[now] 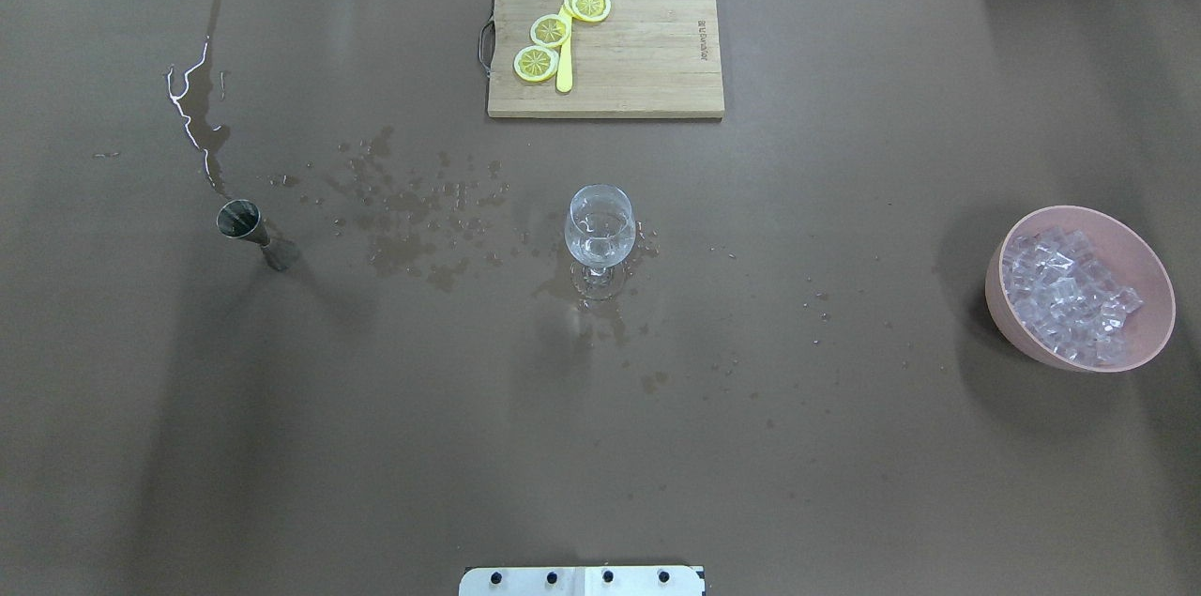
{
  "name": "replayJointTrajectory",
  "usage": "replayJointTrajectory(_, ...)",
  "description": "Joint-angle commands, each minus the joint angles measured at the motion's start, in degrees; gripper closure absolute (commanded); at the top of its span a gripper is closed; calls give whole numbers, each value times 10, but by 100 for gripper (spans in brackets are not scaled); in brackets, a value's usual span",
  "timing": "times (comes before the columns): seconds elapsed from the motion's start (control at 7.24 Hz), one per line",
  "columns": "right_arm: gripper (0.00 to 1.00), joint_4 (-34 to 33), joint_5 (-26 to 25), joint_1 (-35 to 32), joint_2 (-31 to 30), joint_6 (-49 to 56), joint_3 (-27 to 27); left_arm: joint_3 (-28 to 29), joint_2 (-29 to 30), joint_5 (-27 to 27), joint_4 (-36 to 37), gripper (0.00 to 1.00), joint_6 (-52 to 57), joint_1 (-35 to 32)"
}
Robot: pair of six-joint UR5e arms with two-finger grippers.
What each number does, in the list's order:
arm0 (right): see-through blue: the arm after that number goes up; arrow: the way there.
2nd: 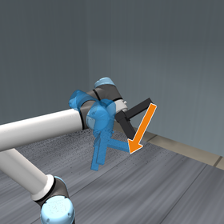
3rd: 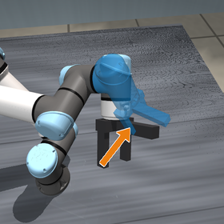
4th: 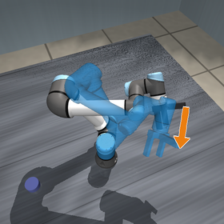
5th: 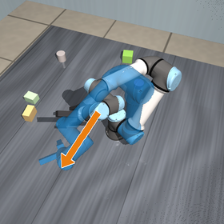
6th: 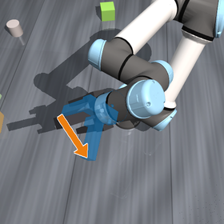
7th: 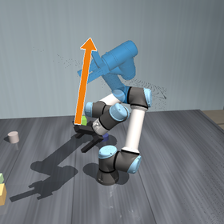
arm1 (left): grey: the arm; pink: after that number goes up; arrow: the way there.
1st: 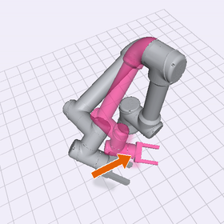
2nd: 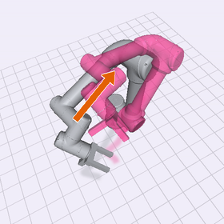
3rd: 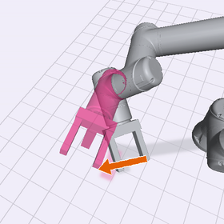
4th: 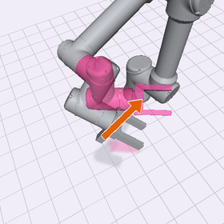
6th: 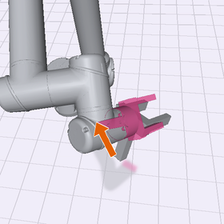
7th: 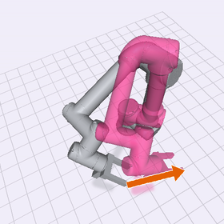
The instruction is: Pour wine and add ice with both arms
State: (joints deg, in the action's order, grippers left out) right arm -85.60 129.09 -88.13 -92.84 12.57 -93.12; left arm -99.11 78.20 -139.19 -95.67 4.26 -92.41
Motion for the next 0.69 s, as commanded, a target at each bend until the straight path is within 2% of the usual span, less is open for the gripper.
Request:
replayJointTrajectory(0.0, 0, 2, 5, 0, -9, -1, -3, -2, -1, 10, 0, 2, -1, 0)
replayJointTrajectory(0.55, 0, 3, 25, 0, -9, -2, -7, -16, -3, 5, -4, 2, -1, 1)
